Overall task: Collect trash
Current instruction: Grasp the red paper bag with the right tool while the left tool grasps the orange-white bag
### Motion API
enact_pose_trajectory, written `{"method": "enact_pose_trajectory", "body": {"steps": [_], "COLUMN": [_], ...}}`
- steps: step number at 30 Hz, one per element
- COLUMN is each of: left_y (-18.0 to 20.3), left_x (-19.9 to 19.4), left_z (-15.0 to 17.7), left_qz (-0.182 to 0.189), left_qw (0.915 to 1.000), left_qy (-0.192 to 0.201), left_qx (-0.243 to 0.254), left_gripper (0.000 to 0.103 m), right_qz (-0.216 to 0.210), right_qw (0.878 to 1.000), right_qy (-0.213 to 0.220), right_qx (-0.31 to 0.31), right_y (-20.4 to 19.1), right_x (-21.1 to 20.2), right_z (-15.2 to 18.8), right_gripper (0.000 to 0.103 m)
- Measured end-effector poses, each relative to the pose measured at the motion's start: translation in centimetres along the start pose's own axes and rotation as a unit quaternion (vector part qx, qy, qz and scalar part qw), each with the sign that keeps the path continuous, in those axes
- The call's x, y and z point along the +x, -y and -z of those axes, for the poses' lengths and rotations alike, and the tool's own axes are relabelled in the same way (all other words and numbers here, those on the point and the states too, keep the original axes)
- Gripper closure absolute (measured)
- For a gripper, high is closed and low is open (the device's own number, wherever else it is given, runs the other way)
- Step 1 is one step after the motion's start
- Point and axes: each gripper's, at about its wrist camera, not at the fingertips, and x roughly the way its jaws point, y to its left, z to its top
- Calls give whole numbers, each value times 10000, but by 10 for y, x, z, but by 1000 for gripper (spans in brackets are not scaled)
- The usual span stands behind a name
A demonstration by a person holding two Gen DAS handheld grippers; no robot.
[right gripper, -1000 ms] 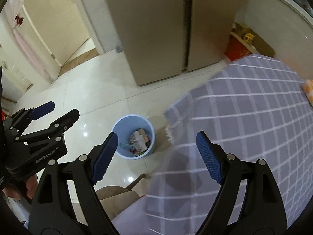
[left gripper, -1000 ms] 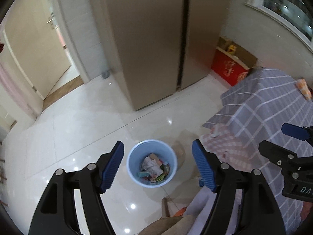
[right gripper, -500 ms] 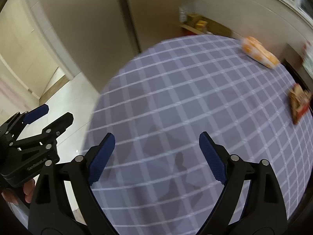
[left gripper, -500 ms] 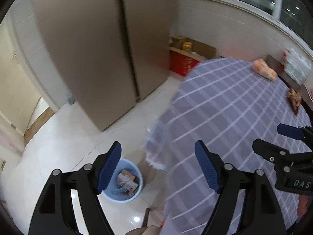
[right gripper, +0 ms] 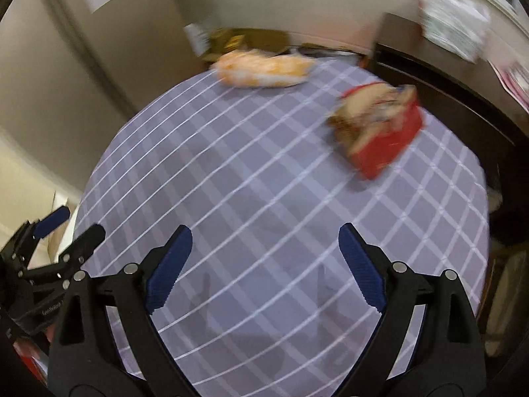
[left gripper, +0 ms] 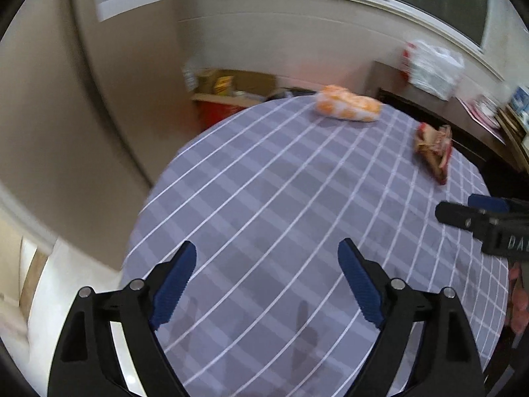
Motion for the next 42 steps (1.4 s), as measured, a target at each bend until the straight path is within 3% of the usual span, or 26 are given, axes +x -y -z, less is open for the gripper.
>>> {"method": "enact_pose_trajectory", "body": {"steps": [6, 10, 15, 19, 24, 28, 29, 30, 32, 35, 42], "left_y": [35, 55, 71, 84, 97, 102, 101, 98, 91, 79, 54], "left_x": [36, 56, 82, 104, 134, 162, 168, 173, 171, 159, 127], "left_z": [-48, -81, -117, -143, -166, -170, -169, -167, -164, -156, -126], "left_qz": [578, 780, 761, 729, 896, 1068, 1077, 1075, 1202, 1359, 975], "left_qw": [9971, 9926, 9871, 9797, 9748, 9744, 9757, 9781, 9800, 9816, 9888], "left_qy": [12, 122, 228, 524, 573, 225, 115, 18, 112, 168, 349], "left_qx": [495, 918, 1389, 1792, 1962, 1966, 1905, 1780, 1583, 1330, 1072], "left_gripper": [14, 13, 13, 13, 13, 13, 15, 25, 30, 35, 37], "right_qz": [193, 185, 42, 77, 534, 578, 550, 519, 419, 303, 213], "right_qw": [9972, 9926, 9878, 9871, 9954, 9967, 9968, 9970, 9976, 9974, 9977], "right_qy": [147, 54, -114, -303, -112, -36, -41, -46, -15, -73, -68], "right_qx": [712, 1196, 1552, 1568, 784, 576, 584, 580, 552, 648, 637], "right_y": [65, 99, 124, 127, 106, 102, 103, 104, 105, 107, 92], "right_x": [4, 24, 52, 78, 90, 94, 93, 92, 88, 82, 70], "right_z": [-41, -66, -83, -91, -100, -100, -100, -99, -97, -94, -83], "right_gripper": [13, 13, 13, 7, 6, 6, 7, 10, 21, 22, 23]}}
